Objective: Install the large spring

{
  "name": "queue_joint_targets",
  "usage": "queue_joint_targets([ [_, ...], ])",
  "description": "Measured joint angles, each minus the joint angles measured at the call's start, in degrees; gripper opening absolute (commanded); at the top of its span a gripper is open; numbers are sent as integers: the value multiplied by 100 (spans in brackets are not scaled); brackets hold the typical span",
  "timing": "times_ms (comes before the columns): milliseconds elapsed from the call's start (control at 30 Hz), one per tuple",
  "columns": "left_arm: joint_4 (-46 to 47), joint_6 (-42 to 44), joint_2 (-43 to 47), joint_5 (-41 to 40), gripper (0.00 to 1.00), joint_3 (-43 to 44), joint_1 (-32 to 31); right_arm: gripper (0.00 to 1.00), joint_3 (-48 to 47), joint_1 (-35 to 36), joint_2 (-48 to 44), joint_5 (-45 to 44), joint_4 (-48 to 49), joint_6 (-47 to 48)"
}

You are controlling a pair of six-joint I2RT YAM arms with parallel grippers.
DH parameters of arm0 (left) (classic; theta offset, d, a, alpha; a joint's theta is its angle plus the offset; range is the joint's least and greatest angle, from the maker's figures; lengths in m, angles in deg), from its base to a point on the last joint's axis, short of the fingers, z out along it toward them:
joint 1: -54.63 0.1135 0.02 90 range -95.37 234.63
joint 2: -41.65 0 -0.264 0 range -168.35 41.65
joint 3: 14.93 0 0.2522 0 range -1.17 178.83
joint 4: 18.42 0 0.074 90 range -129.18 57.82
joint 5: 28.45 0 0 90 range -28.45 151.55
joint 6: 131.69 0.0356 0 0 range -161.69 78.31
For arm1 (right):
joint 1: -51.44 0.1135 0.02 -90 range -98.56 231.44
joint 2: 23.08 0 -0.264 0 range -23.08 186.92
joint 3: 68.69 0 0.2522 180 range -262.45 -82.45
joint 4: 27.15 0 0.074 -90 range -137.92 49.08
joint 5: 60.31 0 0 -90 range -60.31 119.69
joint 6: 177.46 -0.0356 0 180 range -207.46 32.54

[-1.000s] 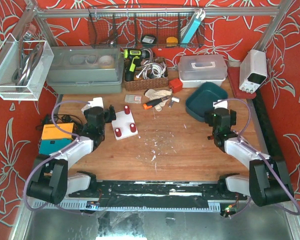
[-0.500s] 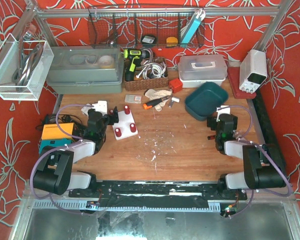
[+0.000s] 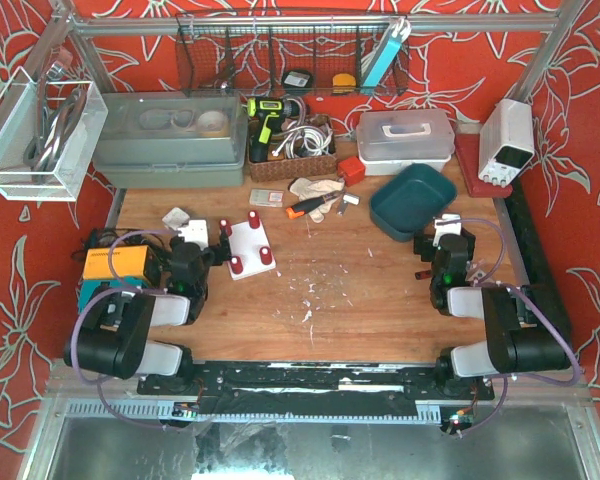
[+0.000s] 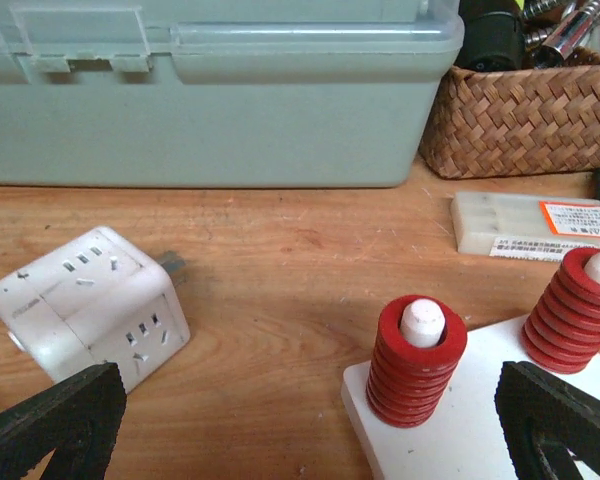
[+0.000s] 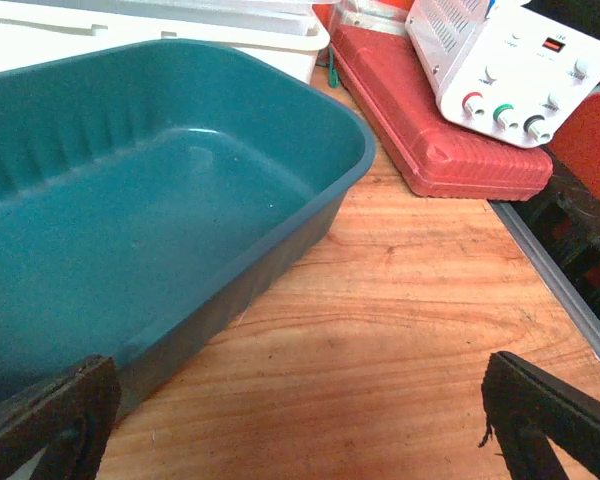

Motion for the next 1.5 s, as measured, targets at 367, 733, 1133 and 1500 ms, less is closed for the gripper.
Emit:
queue_joint_targets([
  [367,1482,-61,-450,61,100,-669,46,99,0,2,7,0,87,0],
  [733,1683,-61,-450,87,100,-664,50,99,0,2,7,0,85,0],
  [1133,1696,-61,-450,87,100,-664,52,99,0,2,7,0,85,-2],
  [1500,1696,-61,-450,87,100,-664,52,99,0,2,7,0,85,-2],
])
